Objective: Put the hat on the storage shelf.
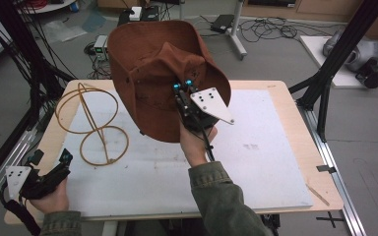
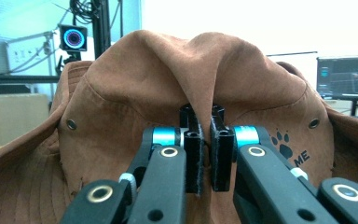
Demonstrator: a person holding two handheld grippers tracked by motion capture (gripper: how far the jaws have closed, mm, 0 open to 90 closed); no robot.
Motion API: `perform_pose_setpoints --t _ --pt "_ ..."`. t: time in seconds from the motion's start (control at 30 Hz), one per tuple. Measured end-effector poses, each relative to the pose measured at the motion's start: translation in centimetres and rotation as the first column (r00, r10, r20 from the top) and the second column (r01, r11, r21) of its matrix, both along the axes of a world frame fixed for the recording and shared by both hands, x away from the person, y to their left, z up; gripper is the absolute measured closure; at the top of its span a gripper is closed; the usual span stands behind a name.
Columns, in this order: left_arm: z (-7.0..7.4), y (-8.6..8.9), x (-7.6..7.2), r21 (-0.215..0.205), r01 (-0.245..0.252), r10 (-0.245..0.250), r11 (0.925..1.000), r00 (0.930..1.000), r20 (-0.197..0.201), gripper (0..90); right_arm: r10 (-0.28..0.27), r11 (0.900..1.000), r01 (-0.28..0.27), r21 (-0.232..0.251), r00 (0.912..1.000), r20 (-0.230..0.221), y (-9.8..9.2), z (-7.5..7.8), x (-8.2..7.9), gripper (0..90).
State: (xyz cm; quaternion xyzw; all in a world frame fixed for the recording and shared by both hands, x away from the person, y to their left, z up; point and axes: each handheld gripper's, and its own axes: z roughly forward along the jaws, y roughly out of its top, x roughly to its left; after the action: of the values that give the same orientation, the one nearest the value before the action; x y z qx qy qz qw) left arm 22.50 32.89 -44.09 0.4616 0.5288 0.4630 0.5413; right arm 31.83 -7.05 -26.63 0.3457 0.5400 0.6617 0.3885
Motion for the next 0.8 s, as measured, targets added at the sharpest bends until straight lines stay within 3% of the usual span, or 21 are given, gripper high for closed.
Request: perform_pose_setpoints --t 0.43,0.8 --pt "0.1 -0.2 0.1 0.018 0.003 -0.003 0.9998 1.0000 0.002 15.8 0.081 0.997 -0.081 -0.004 0.9967 0.002 5.3 1.3 0.3 87.0" --pt "0.0 0.0 0.1 0.011 0.001 -0.001 0.9999 1.0000 0.004 15.8 0.168 0.986 -0.168 0.000 0.9856 -0.017 9.8 1.5 0.7 86.9"
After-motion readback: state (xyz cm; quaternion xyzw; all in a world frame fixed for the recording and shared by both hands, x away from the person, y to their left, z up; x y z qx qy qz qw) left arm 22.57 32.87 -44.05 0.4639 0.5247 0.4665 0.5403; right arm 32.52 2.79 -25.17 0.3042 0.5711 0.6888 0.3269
